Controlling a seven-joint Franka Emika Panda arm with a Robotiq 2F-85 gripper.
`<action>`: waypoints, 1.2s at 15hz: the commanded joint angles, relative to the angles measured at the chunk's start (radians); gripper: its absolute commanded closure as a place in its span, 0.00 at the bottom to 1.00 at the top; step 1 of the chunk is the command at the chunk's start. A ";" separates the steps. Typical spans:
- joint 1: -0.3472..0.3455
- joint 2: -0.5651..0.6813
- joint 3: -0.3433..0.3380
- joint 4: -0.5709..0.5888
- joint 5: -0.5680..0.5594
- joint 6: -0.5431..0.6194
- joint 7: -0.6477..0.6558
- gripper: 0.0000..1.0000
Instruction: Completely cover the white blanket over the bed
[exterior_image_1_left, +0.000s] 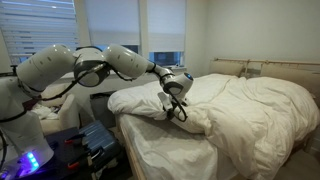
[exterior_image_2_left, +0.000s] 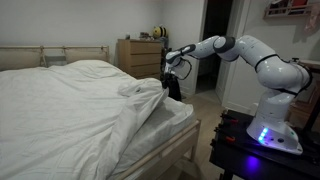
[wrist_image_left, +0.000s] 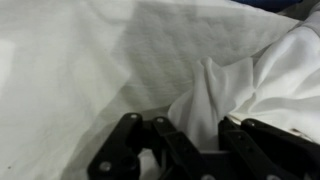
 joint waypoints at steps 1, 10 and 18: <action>-0.042 -0.203 -0.040 -0.231 -0.036 0.011 0.082 0.98; -0.056 -0.428 -0.013 -0.499 -0.012 0.065 0.227 0.98; -0.109 -0.560 0.034 -0.647 0.019 0.091 0.152 0.98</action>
